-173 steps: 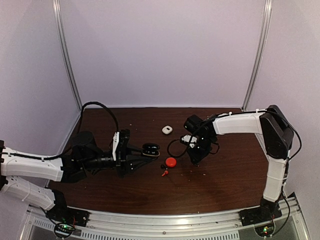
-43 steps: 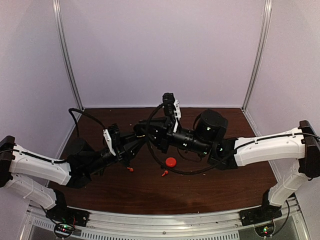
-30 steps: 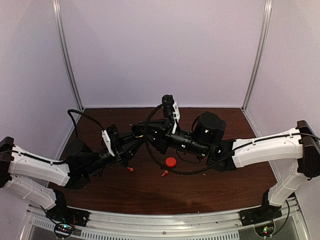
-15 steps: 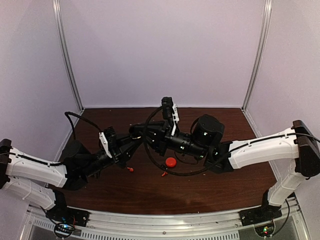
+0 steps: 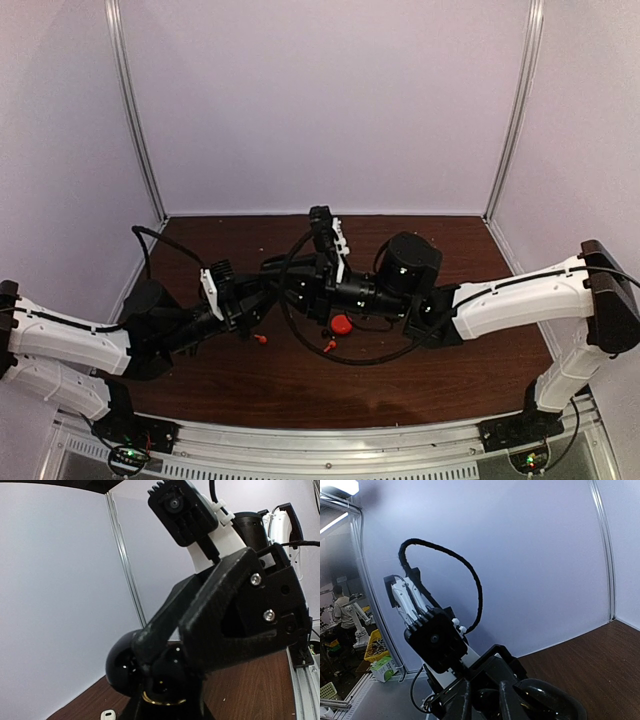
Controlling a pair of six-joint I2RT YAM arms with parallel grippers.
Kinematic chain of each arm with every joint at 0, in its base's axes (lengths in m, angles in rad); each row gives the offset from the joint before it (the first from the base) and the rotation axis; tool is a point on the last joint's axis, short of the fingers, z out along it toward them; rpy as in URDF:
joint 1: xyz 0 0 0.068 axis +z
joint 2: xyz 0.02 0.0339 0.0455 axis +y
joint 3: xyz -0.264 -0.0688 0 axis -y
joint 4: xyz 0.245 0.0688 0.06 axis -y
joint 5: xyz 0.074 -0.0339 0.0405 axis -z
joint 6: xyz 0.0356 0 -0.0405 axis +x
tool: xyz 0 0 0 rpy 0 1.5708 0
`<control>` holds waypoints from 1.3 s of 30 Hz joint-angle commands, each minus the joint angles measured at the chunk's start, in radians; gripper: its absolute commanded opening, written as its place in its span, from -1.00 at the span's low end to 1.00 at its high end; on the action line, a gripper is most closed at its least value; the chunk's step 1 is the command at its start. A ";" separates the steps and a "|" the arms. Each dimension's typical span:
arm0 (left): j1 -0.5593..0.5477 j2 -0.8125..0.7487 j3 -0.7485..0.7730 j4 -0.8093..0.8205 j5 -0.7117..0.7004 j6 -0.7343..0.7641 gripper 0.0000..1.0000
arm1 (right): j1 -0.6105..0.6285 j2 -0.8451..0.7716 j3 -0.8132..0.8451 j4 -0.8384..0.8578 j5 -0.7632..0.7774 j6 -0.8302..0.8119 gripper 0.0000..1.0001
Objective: Insert the wireless bluetooth earbuds into the charging case
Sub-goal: Place the left earbud in the left side groove of the charging case.
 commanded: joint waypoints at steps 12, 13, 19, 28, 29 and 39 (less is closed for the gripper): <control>-0.009 -0.018 0.022 0.110 0.080 -0.031 -1.00 | -0.009 -0.032 0.005 -0.087 0.037 -0.112 -0.76; -0.009 -0.017 0.027 0.104 0.090 -0.036 -1.00 | -0.014 -0.035 0.007 -0.092 0.036 -0.120 -0.76; -0.008 -0.011 0.045 0.091 0.089 -0.072 -1.00 | -0.032 -0.037 0.002 -0.054 0.038 -0.110 -0.76; -0.009 0.025 0.054 0.137 0.087 -0.083 -1.00 | -0.033 -0.041 -0.036 0.016 0.146 -0.076 -0.77; -0.009 0.027 0.057 0.135 0.092 -0.083 -1.00 | -0.032 -0.042 -0.033 0.016 0.146 -0.078 -0.77; -0.009 0.026 0.054 0.130 0.082 -0.088 -1.00 | -0.036 -0.068 -0.037 0.010 0.143 -0.090 -0.78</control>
